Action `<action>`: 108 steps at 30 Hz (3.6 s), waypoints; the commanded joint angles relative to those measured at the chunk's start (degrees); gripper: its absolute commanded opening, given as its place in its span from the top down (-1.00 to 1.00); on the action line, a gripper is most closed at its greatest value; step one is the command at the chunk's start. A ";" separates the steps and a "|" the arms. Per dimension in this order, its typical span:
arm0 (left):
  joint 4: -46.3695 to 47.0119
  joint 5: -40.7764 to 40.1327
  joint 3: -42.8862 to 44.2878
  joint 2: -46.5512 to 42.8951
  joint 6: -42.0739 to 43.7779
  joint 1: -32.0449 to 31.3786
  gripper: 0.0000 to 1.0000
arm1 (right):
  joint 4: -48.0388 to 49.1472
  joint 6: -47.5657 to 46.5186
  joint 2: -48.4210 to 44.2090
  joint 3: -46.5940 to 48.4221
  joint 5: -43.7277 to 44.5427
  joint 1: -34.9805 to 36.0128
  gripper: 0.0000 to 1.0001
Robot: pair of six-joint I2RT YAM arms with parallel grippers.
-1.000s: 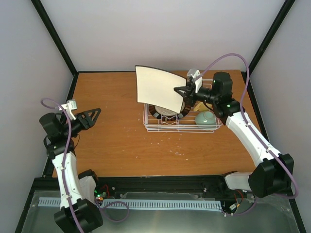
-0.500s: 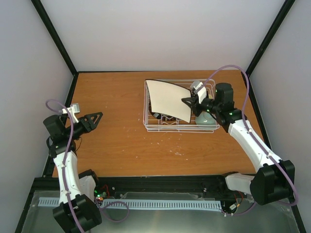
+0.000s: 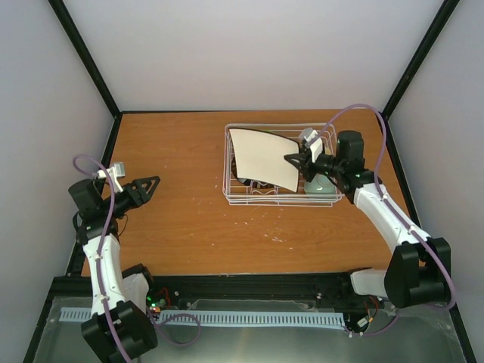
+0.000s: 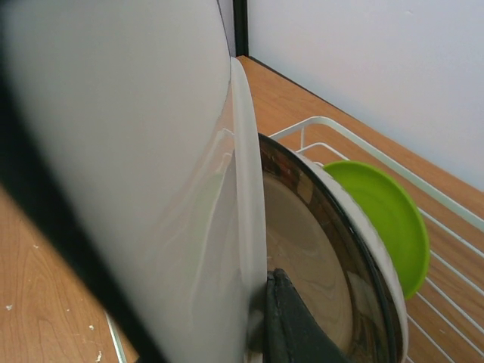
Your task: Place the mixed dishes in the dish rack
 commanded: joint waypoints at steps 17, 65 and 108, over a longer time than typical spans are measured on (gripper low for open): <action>-0.90 -1.37 1.90 -0.07 1.45 -0.11 -0.22 | 11.63 -3.68 8.02 0.03 -9.02 -1.10 0.94; -2.86 -3.53 2.31 -2.31 1.20 -0.10 -0.20 | 2.40 -8.08 7.67 0.05 -2.06 -1.19 0.68; -1.12 -4.73 1.86 0.74 1.54 -0.11 -0.15 | 2.78 -9.92 3.98 -3.98 0.56 -0.74 0.46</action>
